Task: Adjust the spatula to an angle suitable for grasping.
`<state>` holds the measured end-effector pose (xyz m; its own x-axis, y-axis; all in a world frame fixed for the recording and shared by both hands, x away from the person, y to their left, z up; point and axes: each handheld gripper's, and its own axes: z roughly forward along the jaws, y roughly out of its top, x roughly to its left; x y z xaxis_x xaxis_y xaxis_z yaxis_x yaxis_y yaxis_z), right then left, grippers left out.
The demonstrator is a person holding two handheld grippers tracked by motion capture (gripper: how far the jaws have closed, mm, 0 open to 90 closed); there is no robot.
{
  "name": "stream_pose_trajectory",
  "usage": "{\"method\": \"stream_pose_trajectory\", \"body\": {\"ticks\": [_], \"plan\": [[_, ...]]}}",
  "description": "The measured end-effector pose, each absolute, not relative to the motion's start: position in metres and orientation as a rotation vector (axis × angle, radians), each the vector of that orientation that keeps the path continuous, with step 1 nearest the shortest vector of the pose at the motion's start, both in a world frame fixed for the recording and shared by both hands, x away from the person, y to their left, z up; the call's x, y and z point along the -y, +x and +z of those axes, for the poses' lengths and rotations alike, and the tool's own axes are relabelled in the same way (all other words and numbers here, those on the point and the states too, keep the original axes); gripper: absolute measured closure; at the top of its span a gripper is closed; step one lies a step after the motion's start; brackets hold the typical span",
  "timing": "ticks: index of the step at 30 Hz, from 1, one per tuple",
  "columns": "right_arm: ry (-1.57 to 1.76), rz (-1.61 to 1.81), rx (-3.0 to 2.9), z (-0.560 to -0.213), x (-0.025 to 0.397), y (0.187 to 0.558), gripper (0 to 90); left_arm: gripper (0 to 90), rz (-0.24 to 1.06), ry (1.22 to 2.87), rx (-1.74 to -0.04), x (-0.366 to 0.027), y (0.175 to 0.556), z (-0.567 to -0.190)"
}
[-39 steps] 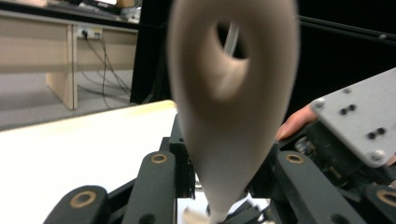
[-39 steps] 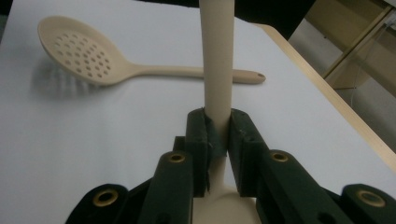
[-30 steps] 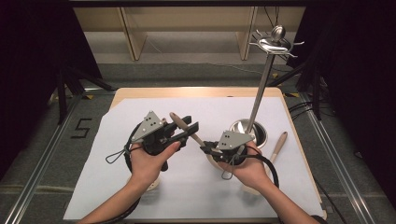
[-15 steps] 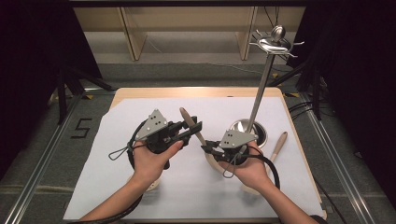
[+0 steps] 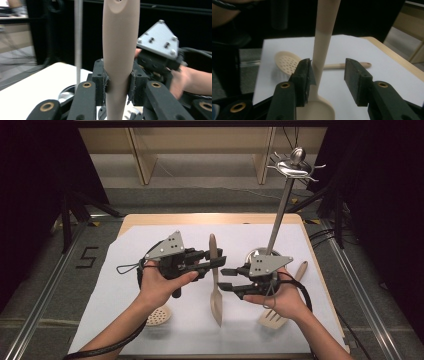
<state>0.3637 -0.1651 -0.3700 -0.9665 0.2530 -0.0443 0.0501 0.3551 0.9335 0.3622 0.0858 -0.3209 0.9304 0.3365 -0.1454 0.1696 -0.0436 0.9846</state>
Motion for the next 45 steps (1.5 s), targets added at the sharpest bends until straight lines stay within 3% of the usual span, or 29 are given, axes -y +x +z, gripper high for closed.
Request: {"method": "stream_pose_trajectory", "body": {"ticks": [9,13,16,21,23,25,27,32,45], "plan": [[0.276,1.846,-2.460,-0.366,0.170,0.362,56.5,71.1,0.052,1.597,-0.326,-0.079,0.366,-0.321],[0.231,1.880,-2.460,-0.363,0.168,0.365,64.7,71.1,0.006,1.586,-0.314,-0.077,0.366,-0.321],[0.249,1.918,-2.481,-0.364,0.169,0.365,76.9,71.1,-0.017,1.587,-0.332,-0.077,0.365,-0.322],[0.329,1.883,-2.464,-0.363,0.168,0.362,78.1,70.6,0.002,1.589,-0.348,-0.076,0.366,-0.323],[0.395,1.830,-2.457,-0.362,0.167,0.359,78.2,66.6,0.026,1.578,-0.380,-0.077,0.365,-0.322],[0.442,1.782,-2.442,-0.362,0.166,0.359,78.2,58.8,0.114,1.585,-0.387,-0.078,0.364,-0.320],[0.513,1.714,-2.395,-0.360,0.167,0.358,78.2,56.5,0.193,1.592,-0.398,-0.079,0.362,-0.320],[0.648,1.613,-2.345,-0.356,0.166,0.355,78.2,57.2,0.285,1.603,-0.425,-0.076,0.360,-0.320],[0.796,1.439,-2.267,-0.351,0.158,0.344,78.2,66.2,0.345,1.634,-0.422,-0.061,0.360,-0.322]]}}
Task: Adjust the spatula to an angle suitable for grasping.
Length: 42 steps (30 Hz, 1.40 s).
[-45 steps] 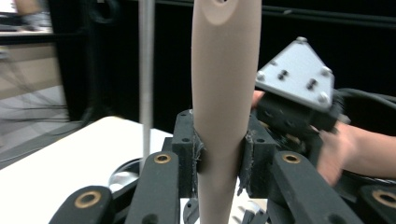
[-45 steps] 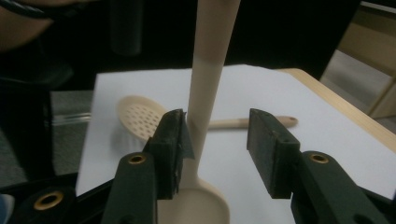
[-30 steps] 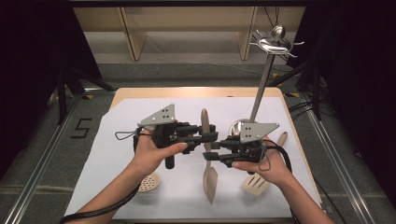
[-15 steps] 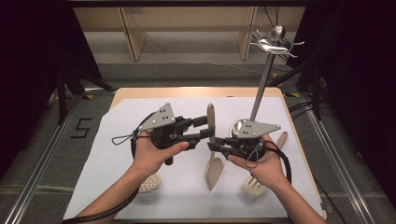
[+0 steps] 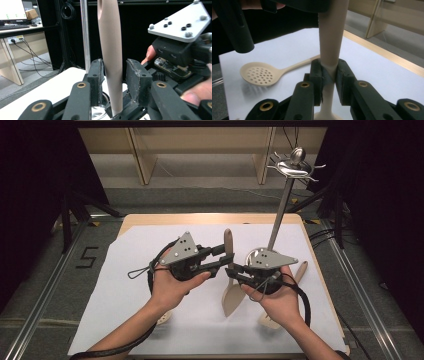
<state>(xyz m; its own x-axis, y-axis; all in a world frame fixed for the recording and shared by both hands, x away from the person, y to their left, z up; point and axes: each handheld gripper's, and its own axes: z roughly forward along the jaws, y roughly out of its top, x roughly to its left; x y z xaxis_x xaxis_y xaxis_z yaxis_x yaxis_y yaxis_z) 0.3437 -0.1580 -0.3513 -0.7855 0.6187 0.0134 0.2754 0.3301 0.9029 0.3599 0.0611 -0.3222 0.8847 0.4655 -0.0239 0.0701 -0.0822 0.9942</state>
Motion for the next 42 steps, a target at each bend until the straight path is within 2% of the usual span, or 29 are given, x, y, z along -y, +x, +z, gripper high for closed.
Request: {"method": "stream_pose_trajectory", "body": {"ticks": [5,9,10,13,21,28,42], "plan": [[0.805,1.428,-2.265,-0.354,0.156,0.344,78.1,73.0,0.309,1.631,-0.422,-0.059,0.363,-0.323],[0.730,1.422,-2.254,-0.352,0.158,0.344,77.5,74.3,0.265,1.642,-0.377,-0.063,0.364,-0.319],[0.709,1.449,-2.244,-0.353,0.159,0.343,76.1,74.4,0.254,1.646,-0.373,-0.065,0.364,-0.318],[0.555,1.543,-2.273,-0.352,0.164,0.347,64.1,74.4,0.210,1.639,-0.361,-0.069,0.366,-0.318],[0.401,1.685,-2.358,-0.352,0.174,0.352,59.4,74.5,0.106,1.652,-0.297,-0.076,0.370,-0.319],[0.369,1.740,-2.385,-0.354,0.176,0.351,64.1,74.4,0.076,1.687,-0.236,-0.077,0.367,-0.319],[0.369,1.813,-2.353,-0.347,0.177,0.347,76.6,74.4,0.026,1.642,-0.194,-0.075,0.368,-0.312]]}}
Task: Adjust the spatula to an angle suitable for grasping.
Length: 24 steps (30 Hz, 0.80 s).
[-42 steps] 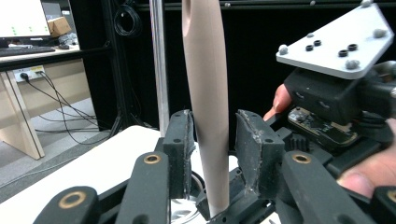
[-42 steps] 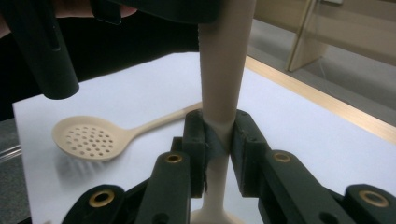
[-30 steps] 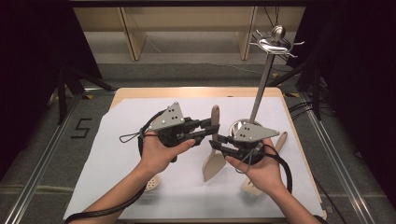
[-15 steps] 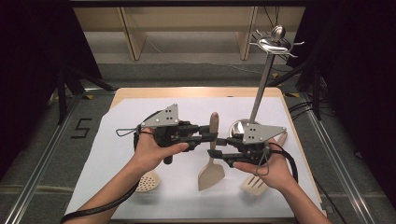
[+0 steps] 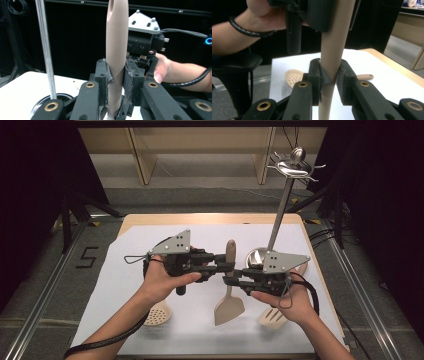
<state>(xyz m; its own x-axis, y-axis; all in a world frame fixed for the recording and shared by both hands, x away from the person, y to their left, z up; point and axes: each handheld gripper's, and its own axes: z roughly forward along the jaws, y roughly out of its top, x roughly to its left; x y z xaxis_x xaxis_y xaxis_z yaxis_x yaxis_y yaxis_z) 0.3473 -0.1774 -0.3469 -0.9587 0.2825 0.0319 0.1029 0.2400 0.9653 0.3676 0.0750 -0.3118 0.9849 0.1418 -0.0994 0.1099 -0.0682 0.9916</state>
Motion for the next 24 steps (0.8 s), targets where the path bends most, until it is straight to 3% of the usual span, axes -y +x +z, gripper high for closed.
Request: {"method": "stream_pose_trajectory", "body": {"ticks": [7,11,24], "plan": [[0.472,1.793,-2.297,-0.338,0.179,0.343,77.3,71.9,0.062,1.606,-0.217,-0.072,0.369,-0.307],[0.547,1.752,-2.245,-0.333,0.182,0.343,77.4,51.6,0.161,1.597,-0.261,-0.072,0.367,-0.306],[0.703,1.679,-2.133,-0.321,0.216,0.357,77.4,45.5,0.284,1.589,-0.362,-0.103,0.352,-0.325]]}}
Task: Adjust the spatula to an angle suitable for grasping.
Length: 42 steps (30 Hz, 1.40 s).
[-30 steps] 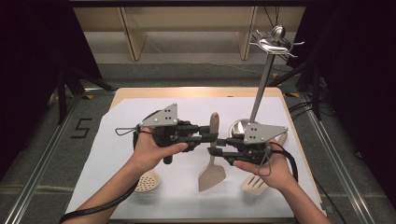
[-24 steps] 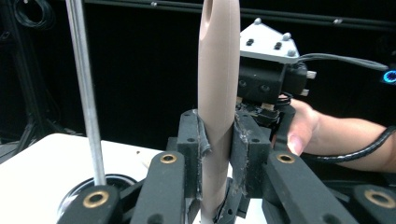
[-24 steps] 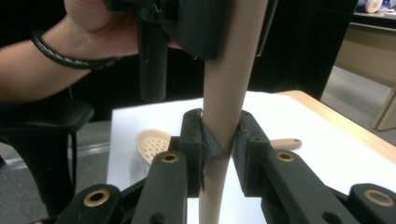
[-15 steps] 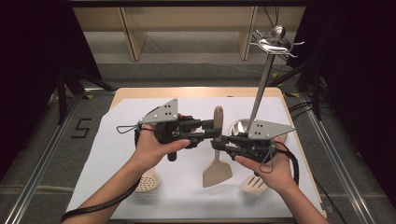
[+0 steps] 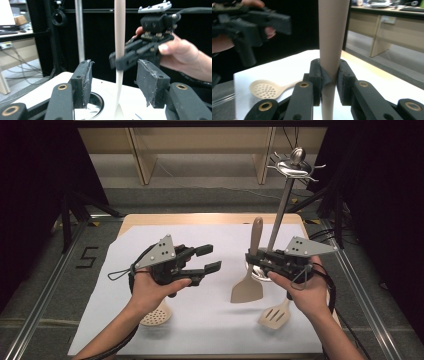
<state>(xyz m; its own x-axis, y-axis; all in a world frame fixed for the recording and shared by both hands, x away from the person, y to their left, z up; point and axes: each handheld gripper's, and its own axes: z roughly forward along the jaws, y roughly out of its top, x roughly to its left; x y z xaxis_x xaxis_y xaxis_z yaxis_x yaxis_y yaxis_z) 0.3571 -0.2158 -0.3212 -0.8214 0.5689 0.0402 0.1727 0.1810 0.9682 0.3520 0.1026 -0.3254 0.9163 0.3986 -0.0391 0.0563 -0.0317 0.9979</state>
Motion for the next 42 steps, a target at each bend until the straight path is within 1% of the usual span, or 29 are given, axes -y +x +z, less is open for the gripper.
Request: {"method": "stream_pose_trajectory", "body": {"ticks": [8,16,42], "plan": [[0.737,1.647,-2.084,-0.312,0.226,0.363,77.4,44.7,0.297,1.590,-0.383,-0.105,0.353,-0.329],[0.773,1.623,-2.081,-0.310,0.228,0.366,77.3,42.6,0.309,1.602,-0.403,-0.105,0.353,-0.334],[0.844,1.601,-2.007,-0.297,0.233,0.382,77.3,41.5,0.355,1.608,-0.465,-0.110,0.358,-0.337]]}}
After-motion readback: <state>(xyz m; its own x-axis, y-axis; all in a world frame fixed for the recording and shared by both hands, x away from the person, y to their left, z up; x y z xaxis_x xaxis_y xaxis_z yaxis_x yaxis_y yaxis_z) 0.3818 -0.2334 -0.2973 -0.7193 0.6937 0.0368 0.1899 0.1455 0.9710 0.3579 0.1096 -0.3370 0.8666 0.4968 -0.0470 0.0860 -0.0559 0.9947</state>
